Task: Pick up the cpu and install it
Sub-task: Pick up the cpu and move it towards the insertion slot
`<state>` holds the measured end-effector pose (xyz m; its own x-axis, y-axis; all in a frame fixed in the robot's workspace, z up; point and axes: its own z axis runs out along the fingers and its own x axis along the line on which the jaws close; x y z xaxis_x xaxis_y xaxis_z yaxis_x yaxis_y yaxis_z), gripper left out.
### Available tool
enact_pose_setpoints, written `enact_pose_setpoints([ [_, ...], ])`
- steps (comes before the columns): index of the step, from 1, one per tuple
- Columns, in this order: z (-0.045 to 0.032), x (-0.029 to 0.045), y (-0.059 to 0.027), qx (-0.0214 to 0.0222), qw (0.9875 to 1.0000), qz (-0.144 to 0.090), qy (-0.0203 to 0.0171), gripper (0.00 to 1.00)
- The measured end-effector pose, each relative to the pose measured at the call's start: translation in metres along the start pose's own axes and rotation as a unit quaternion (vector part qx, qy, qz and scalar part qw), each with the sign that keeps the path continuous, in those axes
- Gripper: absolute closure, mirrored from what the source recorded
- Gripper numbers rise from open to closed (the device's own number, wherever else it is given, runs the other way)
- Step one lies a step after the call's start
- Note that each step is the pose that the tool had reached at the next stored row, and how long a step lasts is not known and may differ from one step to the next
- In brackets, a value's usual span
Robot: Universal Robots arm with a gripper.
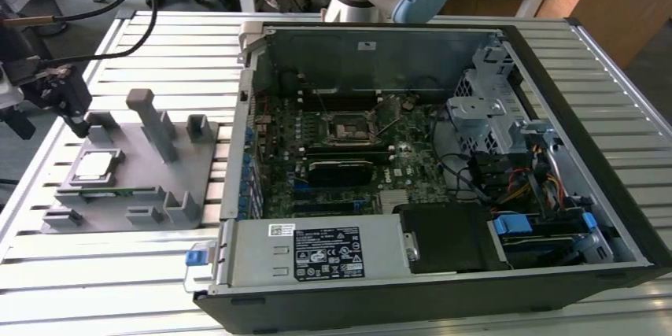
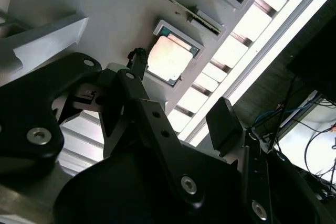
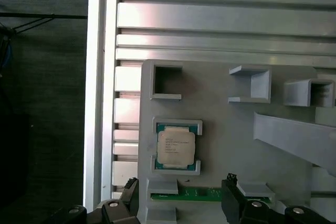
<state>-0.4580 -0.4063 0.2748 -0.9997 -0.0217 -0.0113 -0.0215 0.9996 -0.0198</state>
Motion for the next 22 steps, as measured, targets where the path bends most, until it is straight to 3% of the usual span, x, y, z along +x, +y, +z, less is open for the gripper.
enact_pose_setpoints([
  [10,0.0082,0.0001,0.0001,0.0000,1.0000,-0.002,-0.0004,0.28],
  [22,0.0236,0.0003,0.0005,0.0000,1.0000,-0.002,-0.0007,0.28],
])
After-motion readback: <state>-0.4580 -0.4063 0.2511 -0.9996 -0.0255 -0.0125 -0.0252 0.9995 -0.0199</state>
